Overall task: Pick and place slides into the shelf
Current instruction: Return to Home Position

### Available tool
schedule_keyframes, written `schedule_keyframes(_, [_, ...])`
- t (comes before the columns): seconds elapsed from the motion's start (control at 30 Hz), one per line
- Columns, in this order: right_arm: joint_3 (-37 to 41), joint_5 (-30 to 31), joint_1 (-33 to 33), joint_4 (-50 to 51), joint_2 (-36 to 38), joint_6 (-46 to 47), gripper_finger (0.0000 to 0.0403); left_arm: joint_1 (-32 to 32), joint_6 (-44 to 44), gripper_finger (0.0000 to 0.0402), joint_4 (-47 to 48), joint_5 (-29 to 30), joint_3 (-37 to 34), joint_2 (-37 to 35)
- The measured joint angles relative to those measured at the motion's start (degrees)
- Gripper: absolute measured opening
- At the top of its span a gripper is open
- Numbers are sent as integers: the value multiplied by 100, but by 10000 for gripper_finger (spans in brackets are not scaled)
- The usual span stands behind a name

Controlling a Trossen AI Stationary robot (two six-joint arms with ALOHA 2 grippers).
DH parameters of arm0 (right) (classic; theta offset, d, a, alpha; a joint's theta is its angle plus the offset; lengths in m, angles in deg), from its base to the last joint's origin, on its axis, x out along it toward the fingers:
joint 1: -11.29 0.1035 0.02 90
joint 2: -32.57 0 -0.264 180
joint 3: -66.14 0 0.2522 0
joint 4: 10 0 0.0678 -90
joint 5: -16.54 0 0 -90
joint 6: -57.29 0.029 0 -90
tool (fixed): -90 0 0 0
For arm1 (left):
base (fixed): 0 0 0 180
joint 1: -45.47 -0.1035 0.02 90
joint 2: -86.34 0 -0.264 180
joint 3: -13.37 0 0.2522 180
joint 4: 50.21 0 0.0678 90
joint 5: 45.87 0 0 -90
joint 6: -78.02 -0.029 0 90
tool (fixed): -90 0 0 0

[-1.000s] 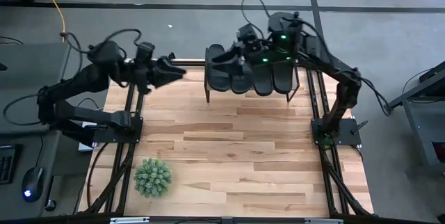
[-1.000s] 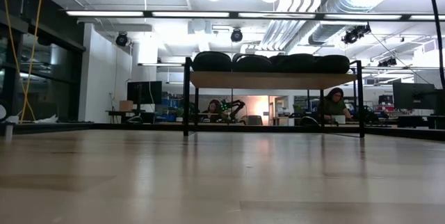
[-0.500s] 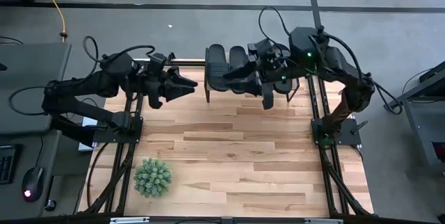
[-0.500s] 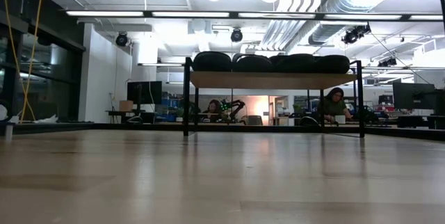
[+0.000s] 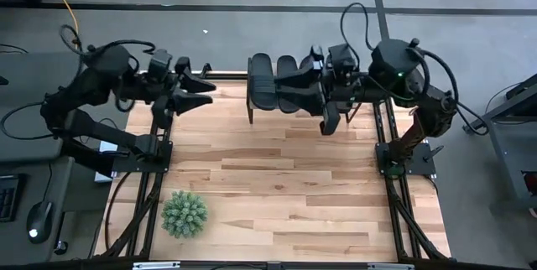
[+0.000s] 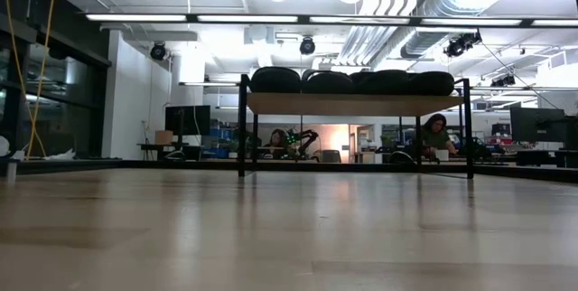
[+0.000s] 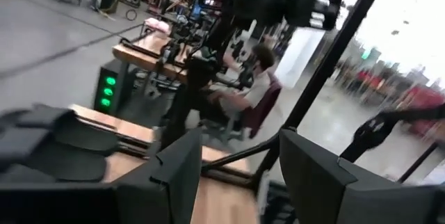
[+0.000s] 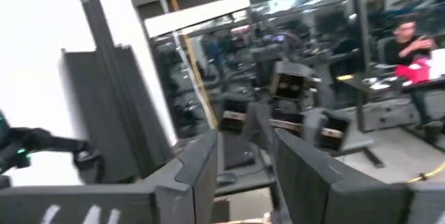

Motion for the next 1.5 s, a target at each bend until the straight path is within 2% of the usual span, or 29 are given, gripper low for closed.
schedule_keyframes(0.17, [0, 698, 3, -112, 6, 62, 129, 0, -791, 177, 274, 6, 376, -7])
schedule_keyframes(0.27, [0, 962, -2, -50, 6, 86, 129, 0, -956, 177, 276, 6, 527, 0])
schedule_keyframes(0.47, [0, 1036, -4, 401, 1, -142, 129, 0, -1416, 177, 511, -77, 642, -70])
schedule_keyframes(0.63, [0, 1186, -6, 748, -1, -757, 129, 4, -978, 177, 424, 281, 640, -50])
schedule_keyframes(0.77, [0, 1232, -4, 797, 10, -443, 129, 0, -905, 177, 410, 341, 640, -56])
schedule_keyframes(0.97, [2, 710, -4, 923, 139, -212, 129, 4, -1043, 177, 321, 527, 640, -59])
schedule_keyframes(1.13, [2, 693, 11, 1356, 472, -6, 129, 0, -1463, 177, 249, 540, 640, -77])
schedule_keyframes(1.27, [2, 938, 35, 1700, 861, 74, 129, 2, -1668, 177, 375, 555, 640, -152])
schedule_keyframes(1.5, [8, 1324, 272, 1783, 1451, -438, 129, 0, -1914, 177, 465, 481, 419, -386])
